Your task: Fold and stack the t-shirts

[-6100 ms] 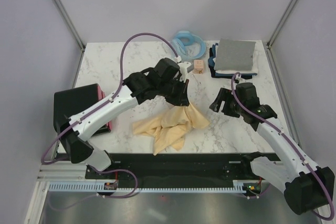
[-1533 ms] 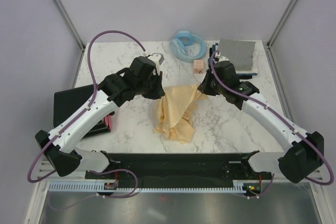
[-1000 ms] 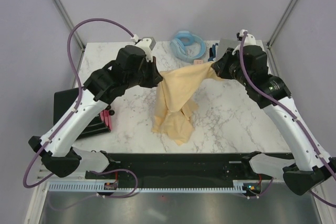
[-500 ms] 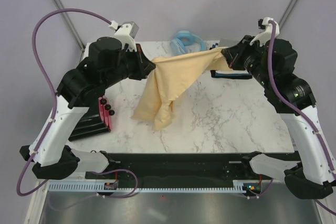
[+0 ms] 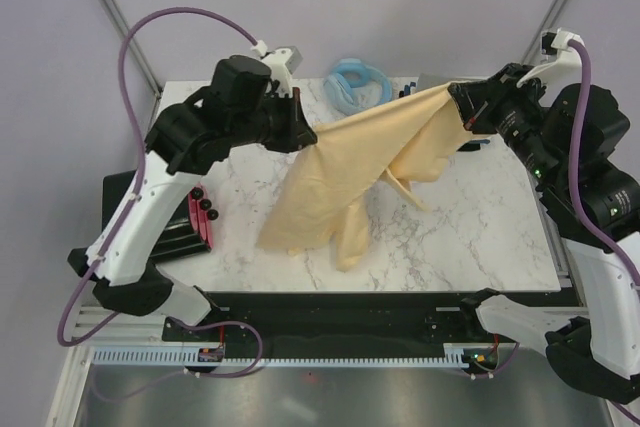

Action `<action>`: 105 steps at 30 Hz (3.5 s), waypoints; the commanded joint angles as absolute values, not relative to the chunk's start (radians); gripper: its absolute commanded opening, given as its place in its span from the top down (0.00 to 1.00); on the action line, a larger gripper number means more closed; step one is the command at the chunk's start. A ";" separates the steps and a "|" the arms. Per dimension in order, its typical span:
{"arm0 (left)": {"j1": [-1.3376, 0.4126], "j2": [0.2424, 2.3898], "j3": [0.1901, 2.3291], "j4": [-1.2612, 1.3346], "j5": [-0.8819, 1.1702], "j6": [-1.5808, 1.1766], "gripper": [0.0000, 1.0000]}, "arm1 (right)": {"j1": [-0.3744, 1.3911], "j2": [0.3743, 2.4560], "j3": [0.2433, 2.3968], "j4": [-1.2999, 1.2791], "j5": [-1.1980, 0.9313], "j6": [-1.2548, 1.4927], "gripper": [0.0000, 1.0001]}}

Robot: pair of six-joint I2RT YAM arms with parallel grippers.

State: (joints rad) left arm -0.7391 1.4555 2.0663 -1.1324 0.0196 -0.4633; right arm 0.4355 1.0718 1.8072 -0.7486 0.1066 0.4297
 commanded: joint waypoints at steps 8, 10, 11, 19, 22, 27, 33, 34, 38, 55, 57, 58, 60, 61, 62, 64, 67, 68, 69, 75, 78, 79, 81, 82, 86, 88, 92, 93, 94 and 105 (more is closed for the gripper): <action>-0.730 1.563 2.072 -1.249 0.121 -0.413 0.98 | 0.430 1.101 1.856 -0.753 0.164 0.388 0.93; -0.730 1.546 2.072 -1.232 0.103 -0.405 0.98 | 0.429 1.106 1.861 -0.753 0.170 0.382 0.93; -0.729 1.527 2.071 -1.224 0.091 -0.400 0.98 | 0.430 1.106 1.862 -0.753 0.175 0.377 0.93; -0.724 1.442 2.065 -1.198 0.015 -0.368 0.98 | 0.430 1.100 1.908 -0.772 0.241 0.330 0.93; -0.721 1.427 2.069 -1.206 0.029 -0.360 0.98 | 0.429 1.100 1.948 -0.795 0.261 0.310 0.93; -0.721 1.404 2.091 -1.178 0.055 -0.376 0.98 | 0.428 1.068 1.987 -0.816 0.305 0.290 0.93; -0.719 1.449 2.123 -1.183 0.130 -0.357 0.98 | 0.430 1.031 1.919 -0.811 0.360 0.285 0.92; -0.721 1.465 2.123 -1.184 0.136 -0.359 0.98 | 0.428 1.032 1.913 -0.811 0.368 0.284 0.92; -0.721 1.525 2.092 -1.143 0.173 -0.387 0.98 | 0.428 1.042 1.873 -0.814 0.432 0.276 0.92; -0.955 2.051 2.091 -1.031 0.448 -0.276 0.98 | 0.430 1.012 1.669 -1.038 0.525 0.420 0.94; -1.011 2.106 2.099 -0.996 0.478 -0.284 0.98 | 0.428 0.990 1.646 -1.063 0.526 0.429 0.93; -1.026 2.120 2.091 -0.979 0.491 -0.291 0.98 | 0.428 0.977 1.619 -1.065 0.529 0.434 0.93; -1.052 2.143 2.047 -0.930 0.506 -0.322 0.98 | 0.430 0.950 1.594 -1.075 0.526 0.434 0.89; -1.057 2.143 2.025 -0.913 0.526 -0.331 0.98 | 0.430 0.942 1.574 -1.086 0.523 0.436 0.86; -1.061 2.140 1.976 -0.898 0.535 -0.348 0.98 | 0.430 0.930 1.568 -1.092 0.525 0.436 0.78; -1.065 2.111 1.935 -0.867 0.535 -0.357 0.98 | 0.430 0.925 1.557 -1.110 0.525 0.437 0.75; -1.062 2.041 1.885 -0.864 0.456 -0.359 0.94 | 0.430 0.927 1.563 -1.117 0.525 0.437 0.59; -1.058 2.019 1.866 -0.864 0.421 -0.362 0.92 | 0.430 0.927 1.563 -1.112 0.526 0.436 0.53; -1.054 1.990 1.855 -0.862 0.384 -0.365 0.89 | 0.430 0.928 1.566 -1.109 0.516 0.424 0.53; -0.974 1.754 1.714 -0.845 0.086 -0.448 0.79 | 0.428 0.962 1.534 -1.051 0.262 0.388 0.52; -0.892 1.616 1.562 -0.847 0.028 -0.527 0.78 | 0.429 0.994 1.468 -1.005 0.117 0.411 0.52; -0.873 1.580 1.515 -0.847 0.003 -0.544 0.78 | 0.428 1.002 1.427 -0.973 0.027 0.428 0.52; -0.825 1.455 1.386 -0.848 -0.044 -0.580 0.78 | 0.429 1.020 1.358 -0.937 -0.041 0.452 0.52; -0.810 1.413 1.350 -0.847 -0.066 -0.594 0.78 | 0.431 1.031 1.338 -0.907 -0.096 0.474 0.51; -0.723 1.208 1.200 -0.844 -0.078 -0.604 0.70 | 0.504 1.075 1.279 -0.858 -0.112 0.476 0.51; -0.703 1.164 1.161 -0.847 -0.042 -0.597 0.69 | 0.600 1.113 1.279 -0.864 -0.086 0.472 0.51; -0.692 1.177 1.065 -0.844 0.037 -0.612 0.69 | 0.679 1.227 1.324 -0.844 -0.071 0.526 0.51; -0.692 1.177 1.043 -0.832 0.052 -0.623 0.69 | 0.686 1.238 1.360 -0.835 -0.057 0.535 0.51; -0.692 1.170 1.019 -0.786 0.064 -0.638 0.69 | 0.690 1.265 1.385 -0.836 -0.043 0.548 0.51; -0.629 1.279 0.858 -0.661 0.195 -0.617 0.66 | 0.739 1.401 1.637 -0.914 0.044 0.512 0.51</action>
State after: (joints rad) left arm -0.6533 1.2572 0.8684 -0.7315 0.1486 -0.6140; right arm 0.7341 1.4136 1.5986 -0.9024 -0.0200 0.5232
